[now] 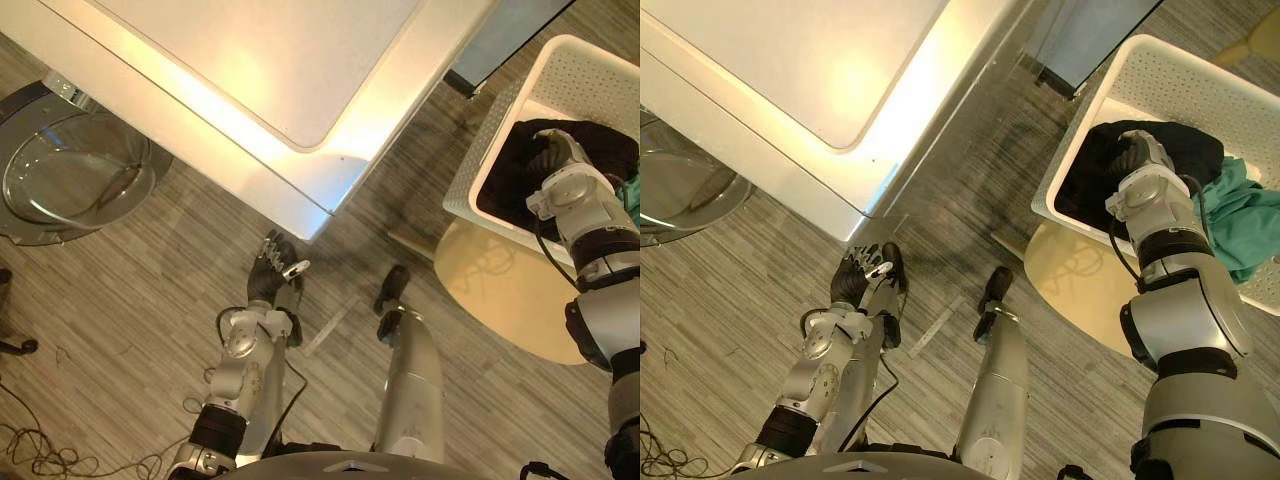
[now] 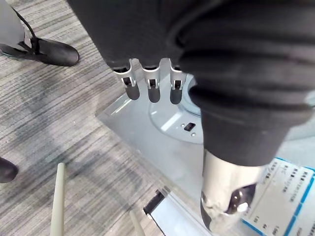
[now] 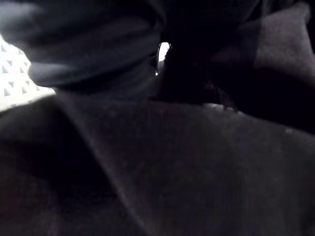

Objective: Pick up the laundry basket with both hands and put the clothes into the washing machine.

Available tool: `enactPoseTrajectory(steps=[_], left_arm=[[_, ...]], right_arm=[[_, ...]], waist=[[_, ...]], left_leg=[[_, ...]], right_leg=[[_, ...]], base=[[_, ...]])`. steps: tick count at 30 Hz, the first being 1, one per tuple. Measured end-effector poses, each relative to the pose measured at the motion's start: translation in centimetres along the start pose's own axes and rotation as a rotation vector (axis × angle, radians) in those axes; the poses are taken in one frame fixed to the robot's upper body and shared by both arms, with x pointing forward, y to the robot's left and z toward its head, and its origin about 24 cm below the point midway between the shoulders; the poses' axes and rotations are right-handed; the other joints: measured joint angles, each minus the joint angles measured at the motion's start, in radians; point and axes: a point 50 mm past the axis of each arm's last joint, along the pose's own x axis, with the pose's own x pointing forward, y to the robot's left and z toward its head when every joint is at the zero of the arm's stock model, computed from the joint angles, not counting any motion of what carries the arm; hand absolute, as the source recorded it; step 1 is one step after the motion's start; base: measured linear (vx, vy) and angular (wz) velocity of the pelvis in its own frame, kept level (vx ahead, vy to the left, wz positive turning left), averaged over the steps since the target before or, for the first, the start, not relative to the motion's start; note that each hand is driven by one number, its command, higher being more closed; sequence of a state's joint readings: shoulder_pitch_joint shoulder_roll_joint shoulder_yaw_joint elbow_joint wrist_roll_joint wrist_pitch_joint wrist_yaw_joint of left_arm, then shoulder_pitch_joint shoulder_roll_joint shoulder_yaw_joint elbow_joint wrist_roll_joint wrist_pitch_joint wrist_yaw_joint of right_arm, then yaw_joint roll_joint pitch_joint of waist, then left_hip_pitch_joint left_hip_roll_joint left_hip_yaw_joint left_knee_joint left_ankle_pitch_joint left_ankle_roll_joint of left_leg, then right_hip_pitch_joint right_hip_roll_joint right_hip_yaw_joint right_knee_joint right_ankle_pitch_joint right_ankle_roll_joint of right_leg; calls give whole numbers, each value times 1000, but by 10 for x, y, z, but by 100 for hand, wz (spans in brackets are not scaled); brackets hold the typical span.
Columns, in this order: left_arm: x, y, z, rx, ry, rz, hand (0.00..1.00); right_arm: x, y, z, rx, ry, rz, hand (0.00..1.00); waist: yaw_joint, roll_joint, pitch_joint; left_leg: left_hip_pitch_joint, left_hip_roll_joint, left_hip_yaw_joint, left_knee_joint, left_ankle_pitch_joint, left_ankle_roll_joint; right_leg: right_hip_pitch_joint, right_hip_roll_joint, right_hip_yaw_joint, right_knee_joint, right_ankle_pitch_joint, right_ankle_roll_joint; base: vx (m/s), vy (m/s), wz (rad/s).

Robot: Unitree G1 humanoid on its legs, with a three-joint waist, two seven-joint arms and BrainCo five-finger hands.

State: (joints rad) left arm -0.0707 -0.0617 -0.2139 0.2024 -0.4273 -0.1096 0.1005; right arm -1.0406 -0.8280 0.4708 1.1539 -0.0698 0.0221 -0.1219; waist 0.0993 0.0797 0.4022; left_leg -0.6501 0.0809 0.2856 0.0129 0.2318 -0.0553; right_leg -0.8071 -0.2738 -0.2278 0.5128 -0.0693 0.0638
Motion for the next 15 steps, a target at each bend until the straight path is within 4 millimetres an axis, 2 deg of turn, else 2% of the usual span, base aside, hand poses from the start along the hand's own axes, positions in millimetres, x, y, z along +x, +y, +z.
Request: enactPoseTrajectory(steps=[5, 10, 12, 15], left_arm=[[1, 3, 3, -26, -17, 24, 0], [3, 4, 7, -26, -37, 37, 0], [4, 9, 9, -29, -45, 59, 0], [4, 17, 13, -35, -69, 102, 0]], right_arm=[[-2, 3, -5, 237, 26, -90, 100], [-9, 13, -15, 588, 54, -174, 100], [-18, 23, -20, 753, 54, -206, 100], [-34, 35, -25, 889, 41, -264, 100]], waist=[[4, 0, 0], [8, 0, 0], [7, 0, 0], [6, 0, 0]], left_leg=[[-2, 1, 8, 0, 4, 2], [5, 10, 11, 16, 8, 10], [6, 25, 11, 66, -19, 12], [14, 53, 11, 150, -70, 15]], right_leg=[[-7, 3, 8, -1, 1, 0], [17, 17, 6, -23, 15, 0], [47, 22, 4, -38, 20, 0], [95, 39, 4, -50, 22, -2]], base=[[-11, -5, -2], [22, -8, -5], [25, -20, -10], [9, -49, -14]])
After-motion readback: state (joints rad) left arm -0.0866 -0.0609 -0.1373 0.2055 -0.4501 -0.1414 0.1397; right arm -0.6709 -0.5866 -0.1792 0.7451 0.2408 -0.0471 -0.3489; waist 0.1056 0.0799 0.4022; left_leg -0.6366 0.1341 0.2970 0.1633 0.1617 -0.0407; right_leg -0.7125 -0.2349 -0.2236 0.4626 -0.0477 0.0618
